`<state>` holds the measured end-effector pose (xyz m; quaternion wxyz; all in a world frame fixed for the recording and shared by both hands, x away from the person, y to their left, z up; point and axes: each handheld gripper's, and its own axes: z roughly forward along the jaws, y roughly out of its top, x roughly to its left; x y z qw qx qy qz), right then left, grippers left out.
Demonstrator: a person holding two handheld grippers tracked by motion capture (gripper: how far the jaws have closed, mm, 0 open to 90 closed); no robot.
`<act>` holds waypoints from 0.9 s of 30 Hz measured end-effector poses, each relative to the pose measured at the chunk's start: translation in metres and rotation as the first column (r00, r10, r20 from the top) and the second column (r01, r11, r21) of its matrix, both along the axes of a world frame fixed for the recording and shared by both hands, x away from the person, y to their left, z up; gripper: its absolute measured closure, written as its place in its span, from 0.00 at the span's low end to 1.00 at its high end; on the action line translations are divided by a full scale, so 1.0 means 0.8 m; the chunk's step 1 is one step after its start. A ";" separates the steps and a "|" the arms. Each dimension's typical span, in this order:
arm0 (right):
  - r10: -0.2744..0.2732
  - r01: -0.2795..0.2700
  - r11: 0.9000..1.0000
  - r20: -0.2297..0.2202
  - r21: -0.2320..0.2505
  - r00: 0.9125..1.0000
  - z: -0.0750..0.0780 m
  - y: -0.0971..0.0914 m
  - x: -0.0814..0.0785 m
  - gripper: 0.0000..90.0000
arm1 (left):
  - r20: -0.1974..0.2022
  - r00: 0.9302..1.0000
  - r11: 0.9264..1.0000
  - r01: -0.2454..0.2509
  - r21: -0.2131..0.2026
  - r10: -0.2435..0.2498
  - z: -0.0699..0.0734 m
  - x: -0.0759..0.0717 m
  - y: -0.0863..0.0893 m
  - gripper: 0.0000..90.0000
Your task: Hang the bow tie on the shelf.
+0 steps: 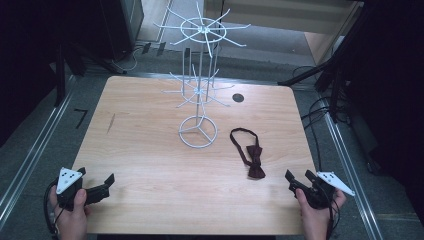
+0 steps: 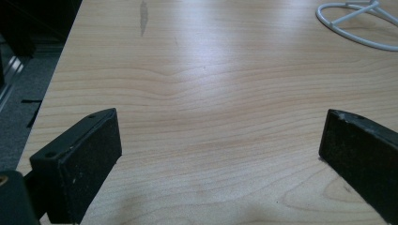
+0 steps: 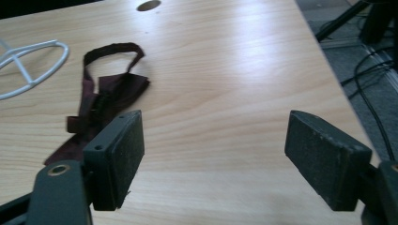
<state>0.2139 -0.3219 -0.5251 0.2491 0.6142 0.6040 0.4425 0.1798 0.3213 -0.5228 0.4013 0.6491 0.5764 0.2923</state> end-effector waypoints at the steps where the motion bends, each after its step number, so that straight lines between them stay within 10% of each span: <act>1: 0.016 -0.016 1.000 0.000 -0.007 1.000 0.002 0.004 0.003 0.22 | -0.001 1.000 1.000 0.001 0.000 -0.001 0.000 0.000 0.000 0.00; 18: 0.149 -0.151 0.988 -0.058 -0.026 0.987 0.026 0.049 0.058 0.15 | 0.006 1.000 1.000 -0.001 0.001 0.001 0.000 -0.001 0.000 0.00; 27: 0.231 -0.239 0.969 -0.116 -0.062 0.966 0.050 0.079 0.092 0.09 | 0.005 1.000 1.000 0.003 -0.001 -0.003 0.000 -0.001 0.000 0.00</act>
